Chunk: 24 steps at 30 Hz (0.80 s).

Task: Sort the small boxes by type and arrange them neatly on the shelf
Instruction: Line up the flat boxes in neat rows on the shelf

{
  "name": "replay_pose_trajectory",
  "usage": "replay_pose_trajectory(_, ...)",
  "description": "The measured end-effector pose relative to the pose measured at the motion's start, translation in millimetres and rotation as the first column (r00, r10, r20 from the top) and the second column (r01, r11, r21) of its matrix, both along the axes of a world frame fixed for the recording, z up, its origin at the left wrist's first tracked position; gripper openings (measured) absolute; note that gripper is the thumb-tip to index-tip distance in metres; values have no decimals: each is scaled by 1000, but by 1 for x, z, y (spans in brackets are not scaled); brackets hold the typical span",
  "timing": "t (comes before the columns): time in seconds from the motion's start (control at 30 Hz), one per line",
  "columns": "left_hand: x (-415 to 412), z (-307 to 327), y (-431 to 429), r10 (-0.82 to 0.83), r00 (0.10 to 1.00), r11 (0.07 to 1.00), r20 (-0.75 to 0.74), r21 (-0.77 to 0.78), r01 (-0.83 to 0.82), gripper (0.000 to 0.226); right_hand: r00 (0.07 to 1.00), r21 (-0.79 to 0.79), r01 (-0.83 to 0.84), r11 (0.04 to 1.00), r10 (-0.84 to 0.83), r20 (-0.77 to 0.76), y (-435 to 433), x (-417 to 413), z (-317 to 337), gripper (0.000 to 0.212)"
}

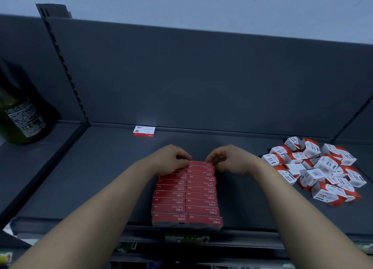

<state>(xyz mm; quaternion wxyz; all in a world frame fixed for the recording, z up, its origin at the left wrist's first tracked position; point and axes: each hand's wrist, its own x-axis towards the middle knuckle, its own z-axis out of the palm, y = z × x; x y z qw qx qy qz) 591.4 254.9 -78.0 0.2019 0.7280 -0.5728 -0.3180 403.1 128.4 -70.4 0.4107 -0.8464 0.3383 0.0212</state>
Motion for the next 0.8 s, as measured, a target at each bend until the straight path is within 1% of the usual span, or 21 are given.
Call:
replay_pose_trajectory(0.07, 5, 3, 1, 30, 999, 999, 22, -15, -29, 28, 1000, -100, 17, 995, -19, -22, -5, 4, -1, 35)
replay_pose_trajectory(0.17, 25, 4, 2, 190, 974, 976, 120, -136, -173, 27, 998, -281, 64, 958, -66, 4, -11, 16, 1, 34)
replay_pose_trajectory(0.23, 45, 3, 4, 314, 924, 939, 218, -213, -269, 25, 998, -383, 68, 921, -65, 21, -13, 27, 3, 35)
replay_pose_trajectory(0.3, 68, 0, 3, 379, 869, 916, 319, -261, -304, 22, 999, -461, 47, 886, -41, 22, -16, 41, 4, 40)
replay_pose_trajectory(0.33, 79, -2, 2, 386, 846, 916, 367, -265, -302, 21, 1000, -489, 31, 872, -30, 11, -18, 49, 4, 42)
replay_pose_trajectory(0.4, 96, -6, -2, 354, 814, 934, 460, -222, -281, 23, 1000, -512, -7, 859, -10, -30, -22, 62, 2, 46)
replay_pose_trajectory(0.5, 115, -14, -13, 250, 773, 968, 583, -130, -215, 30, 994, -533, -81, 842, 29, -105, -27, 78, -3, 49)
replay_pose_trajectory(0.6, 125, -21, -23, 158, 725, 981, 670, -26, -190, 37, 991, -519, -105, 848, 48, -122, -30, 87, -8, 50)
replay_pose_trajectory(0.7, 128, -27, -28, 154, 707, 981, 691, -21, -194, 40, 995, -488, -89, 868, 51, -89, -32, 90, -13, 49)
replay_pose_trajectory(0.8, 126, -28, -31, 193, 751, 977, 631, -55, -204, 39, 998, -471, -64, 880, 44, -54, -33, 88, -16, 48)
